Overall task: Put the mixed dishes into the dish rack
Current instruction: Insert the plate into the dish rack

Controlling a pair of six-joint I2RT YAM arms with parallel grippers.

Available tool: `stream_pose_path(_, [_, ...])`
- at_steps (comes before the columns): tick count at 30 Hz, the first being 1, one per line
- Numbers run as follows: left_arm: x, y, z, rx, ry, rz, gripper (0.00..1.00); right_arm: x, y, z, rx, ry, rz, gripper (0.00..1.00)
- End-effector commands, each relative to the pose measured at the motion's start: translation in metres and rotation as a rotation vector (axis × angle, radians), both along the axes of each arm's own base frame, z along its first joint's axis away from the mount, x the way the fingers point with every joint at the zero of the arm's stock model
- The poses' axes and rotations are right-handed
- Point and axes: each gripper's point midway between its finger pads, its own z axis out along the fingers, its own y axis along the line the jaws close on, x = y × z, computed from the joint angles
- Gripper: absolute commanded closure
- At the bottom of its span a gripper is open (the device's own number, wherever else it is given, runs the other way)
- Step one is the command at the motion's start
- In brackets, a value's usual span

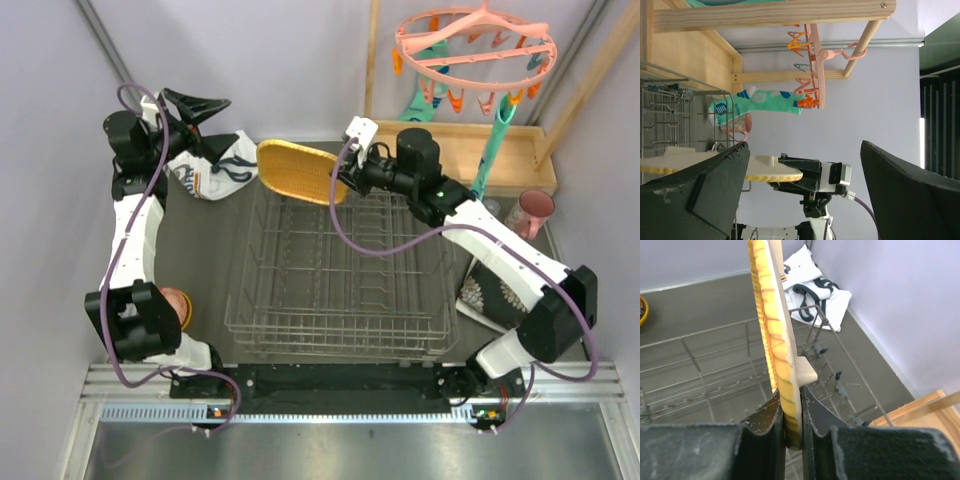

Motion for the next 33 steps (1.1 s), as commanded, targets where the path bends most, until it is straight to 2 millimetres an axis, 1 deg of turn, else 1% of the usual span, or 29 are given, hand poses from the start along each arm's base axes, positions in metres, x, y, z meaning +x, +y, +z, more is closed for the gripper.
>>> stream_pose_path(1, [0.006, 0.003, 0.015, 0.011, -0.080, 0.001, 0.04, 0.015, 0.010, 0.075, 0.130, -0.222, 0.092, 1.00])
stream_pose_path(2, [0.007, 0.004, 0.014, 0.011, -0.079, 0.000, 0.04, 0.025, 0.015, 0.072, 0.127, -0.214, 0.095, 1.00])
stream_pose_path(4, [0.011, 0.007, 0.008, 0.011, -0.069, 0.006, 0.04, 0.032, 0.018, 0.069, 0.126, -0.211, 0.114, 1.00])
stream_pose_path(5, [0.013, 0.008, 0.005, 0.010, -0.066, 0.008, 0.04, 0.038, 0.024, 0.065, 0.119, -0.210, 0.136, 1.00])
stream_pose_path(8, [0.017, 0.011, -0.001, 0.010, -0.061, 0.006, 0.04, 0.048, 0.027, 0.063, 0.114, -0.240, 0.148, 1.00])
stream_pose_path(9, [0.020, 0.013, -0.004, 0.008, -0.054, 0.008, 0.04, 0.055, 0.030, 0.053, 0.104, -0.226, 0.148, 1.00])
stream_pose_path(10, [0.021, 0.013, -0.006, 0.008, -0.051, 0.003, 0.04, 0.059, 0.030, 0.057, 0.107, -0.233, 0.146, 1.00])
stream_pose_path(14, [0.023, 0.020, -0.012, 0.004, -0.044, 0.003, 0.05, 0.076, 0.033, 0.044, 0.095, -0.216, 0.150, 1.00])
stream_pose_path(15, [0.024, 0.025, -0.012, 0.006, -0.048, 0.013, 0.05, 0.078, 0.033, 0.044, 0.095, -0.218, 0.150, 1.00])
stream_pose_path(19, [0.025, 0.035, -0.015, 0.007, -0.046, 0.035, 0.05, 0.095, 0.034, 0.034, 0.080, -0.214, 0.145, 1.00])
stream_pose_path(20, [0.027, 0.037, -0.018, 0.004, -0.038, 0.036, 0.05, 0.097, 0.033, 0.031, 0.072, -0.206, 0.143, 1.00])
stream_pose_path(24, [0.027, 0.039, -0.019, -0.003, -0.039, 0.036, 0.05, 0.106, 0.028, 0.023, 0.060, -0.188, 0.136, 1.00])
stream_pose_path(27, [0.029, 0.041, -0.021, -0.004, -0.036, 0.037, 0.05, 0.109, 0.022, 0.019, 0.056, -0.178, 0.128, 1.00])
stream_pose_path(30, [0.030, 0.041, -0.023, -0.005, -0.033, 0.037, 0.05, 0.109, 0.019, 0.007, 0.032, -0.153, 0.129, 1.00])
stream_pose_path(33, [0.029, 0.042, -0.024, -0.006, -0.030, 0.037, 0.05, 0.110, 0.017, 0.000, 0.011, -0.148, 0.125, 1.00])
